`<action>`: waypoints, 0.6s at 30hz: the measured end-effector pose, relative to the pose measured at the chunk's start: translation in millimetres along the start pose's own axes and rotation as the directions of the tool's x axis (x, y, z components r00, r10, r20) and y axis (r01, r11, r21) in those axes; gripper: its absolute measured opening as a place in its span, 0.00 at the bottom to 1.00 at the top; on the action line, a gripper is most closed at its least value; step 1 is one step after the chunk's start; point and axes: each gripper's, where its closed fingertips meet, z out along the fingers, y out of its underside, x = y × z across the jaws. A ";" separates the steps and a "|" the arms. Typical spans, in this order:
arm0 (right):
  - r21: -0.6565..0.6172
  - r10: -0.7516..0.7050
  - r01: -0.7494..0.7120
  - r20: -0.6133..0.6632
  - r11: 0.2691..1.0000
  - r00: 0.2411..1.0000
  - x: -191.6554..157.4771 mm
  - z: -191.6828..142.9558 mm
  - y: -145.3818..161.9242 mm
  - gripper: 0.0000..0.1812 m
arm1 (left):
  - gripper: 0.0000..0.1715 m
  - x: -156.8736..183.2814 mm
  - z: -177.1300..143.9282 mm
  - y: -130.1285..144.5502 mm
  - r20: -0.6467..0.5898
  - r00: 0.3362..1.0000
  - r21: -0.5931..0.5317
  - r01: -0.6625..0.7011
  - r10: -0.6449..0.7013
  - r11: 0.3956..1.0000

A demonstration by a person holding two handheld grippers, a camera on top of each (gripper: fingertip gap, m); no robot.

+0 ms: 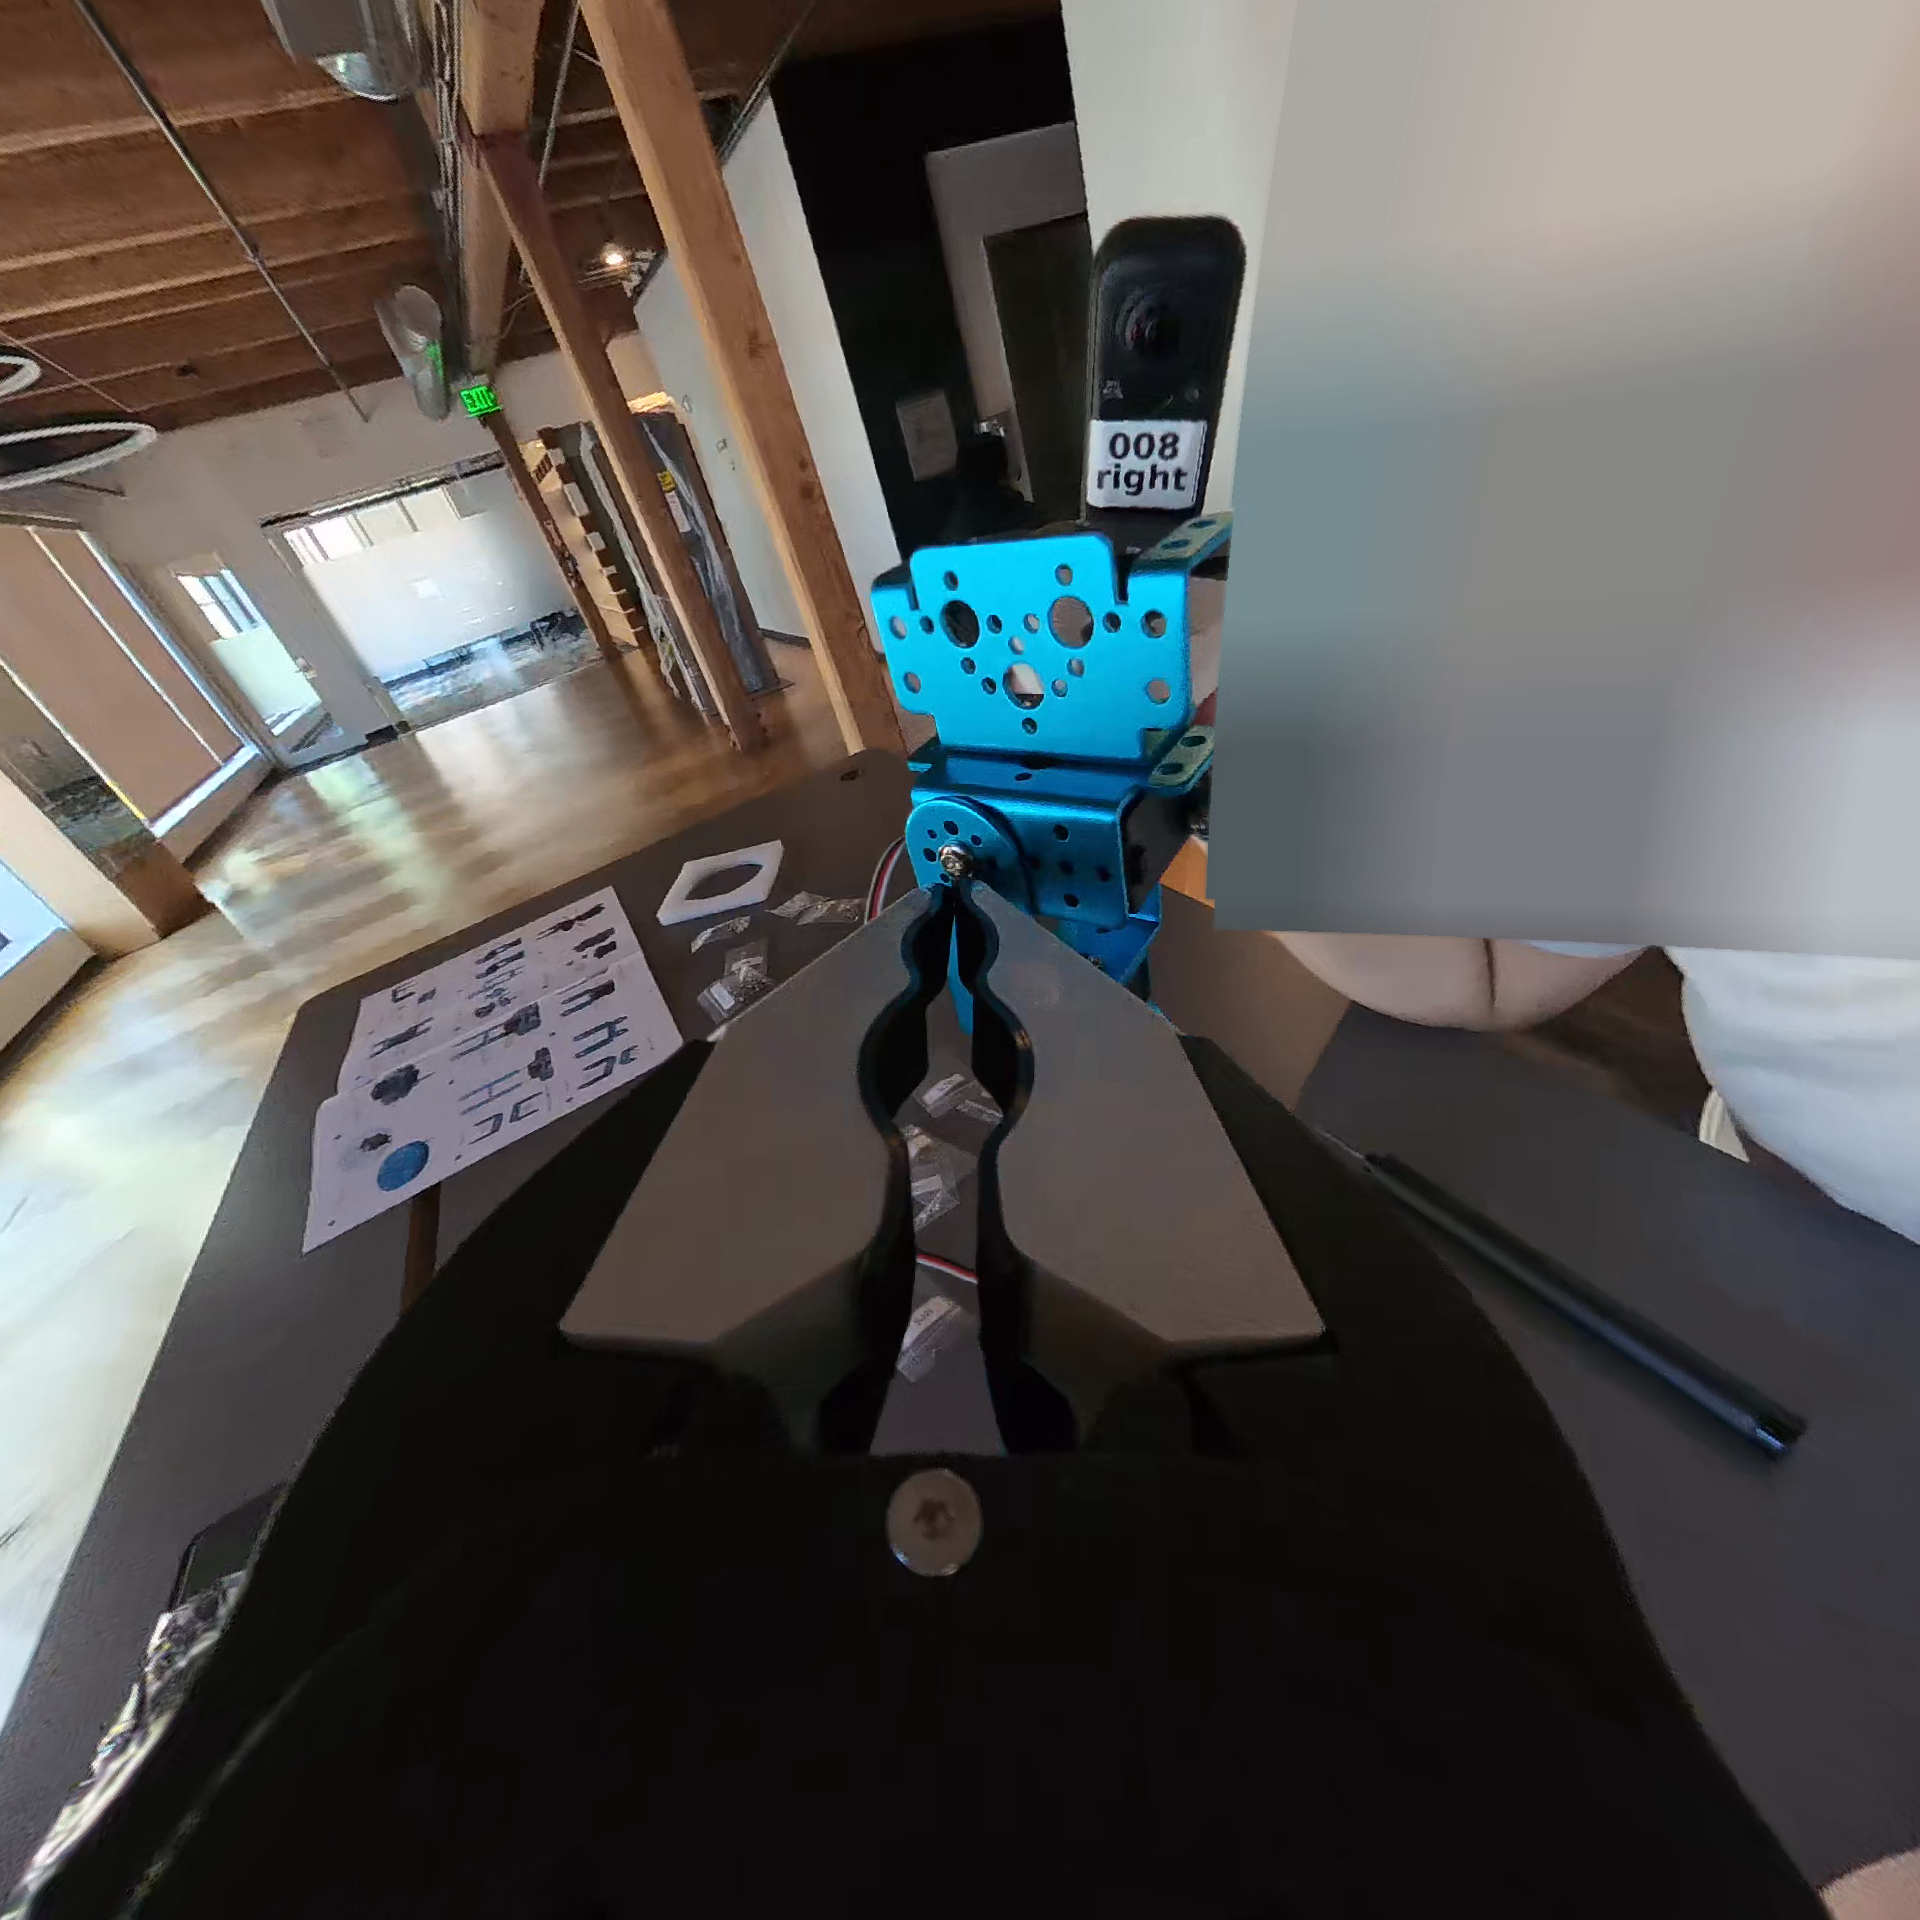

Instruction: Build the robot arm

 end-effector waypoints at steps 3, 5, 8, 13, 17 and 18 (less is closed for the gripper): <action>0.103 0.007 -0.010 0.023 0.995 1.000 16.0 -13.2 -3.9 0.12 | 0.04 0.0 -3.7 -1.5 -0.004 0.999 0.006 0.048 -0.048 0.999; 0.186 0.090 -0.120 0.164 0.975 0.982 23.0 -19.1 -8.6 0.21 | 0.10 -4.0 -10.7 -5.2 0.034 0.996 0.012 0.085 -0.085 0.996; 0.188 0.153 -0.248 0.410 0.950 0.899 29.3 -16.2 -13.1 0.32 | 0.21 2.3 -19.8 -27.8 0.090 0.976 0.075 0.189 -0.196 0.979; 0.072 0.148 -0.287 0.724 0.955 0.674 20.5 10.7 -16.6 0.43 | 0.40 11.8 -13.5 -35.2 0.499 0.843 0.083 0.185 -0.202 0.979; -0.049 0.148 -0.205 0.852 0.977 0.502 3.8 25.6 7.4 0.40 | 0.42 23.8 1.7 -25.1 0.737 0.673 -0.042 0.148 -0.069 0.988; -0.045 0.146 -0.217 0.869 0.975 0.472 2.4 26.4 6.7 0.40 | 0.43 25.3 6.1 -23.6 0.765 0.640 -0.048 0.163 -0.069 0.985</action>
